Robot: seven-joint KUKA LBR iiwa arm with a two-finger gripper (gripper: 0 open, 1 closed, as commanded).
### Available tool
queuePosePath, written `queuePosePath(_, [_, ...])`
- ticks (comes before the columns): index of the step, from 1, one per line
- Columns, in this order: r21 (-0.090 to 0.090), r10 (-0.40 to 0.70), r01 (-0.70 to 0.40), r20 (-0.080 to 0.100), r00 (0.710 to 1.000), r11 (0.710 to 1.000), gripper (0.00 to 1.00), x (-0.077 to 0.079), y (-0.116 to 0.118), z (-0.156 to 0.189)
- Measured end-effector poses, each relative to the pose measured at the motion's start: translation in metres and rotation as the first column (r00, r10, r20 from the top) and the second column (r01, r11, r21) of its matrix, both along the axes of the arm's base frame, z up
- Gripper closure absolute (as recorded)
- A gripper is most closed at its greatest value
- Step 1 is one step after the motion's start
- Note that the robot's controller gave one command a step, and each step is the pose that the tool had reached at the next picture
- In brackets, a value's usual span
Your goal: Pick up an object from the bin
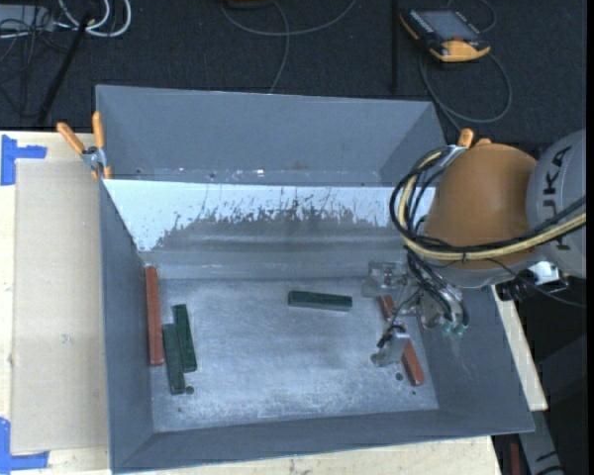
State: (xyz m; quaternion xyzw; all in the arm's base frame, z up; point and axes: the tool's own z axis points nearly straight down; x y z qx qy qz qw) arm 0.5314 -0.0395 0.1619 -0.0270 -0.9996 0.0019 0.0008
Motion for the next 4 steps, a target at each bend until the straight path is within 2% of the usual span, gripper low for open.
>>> queuePosePath(1, [0.005,0.172,-0.172,0.000,0.985,0.985,0.00,0.057,0.026,-0.096])
queuePosePath(2, [0.005,0.167,-0.167,0.003,0.986,0.986,1.00,0.058,0.025,-0.092])
queuePosePath(3, [0.003,0.095,-0.095,0.009,0.995,0.995,1.00,0.047,0.019,0.003])
queuePosePath(4, [0.002,0.091,-0.091,0.013,0.996,0.996,1.00,0.063,0.022,0.164])
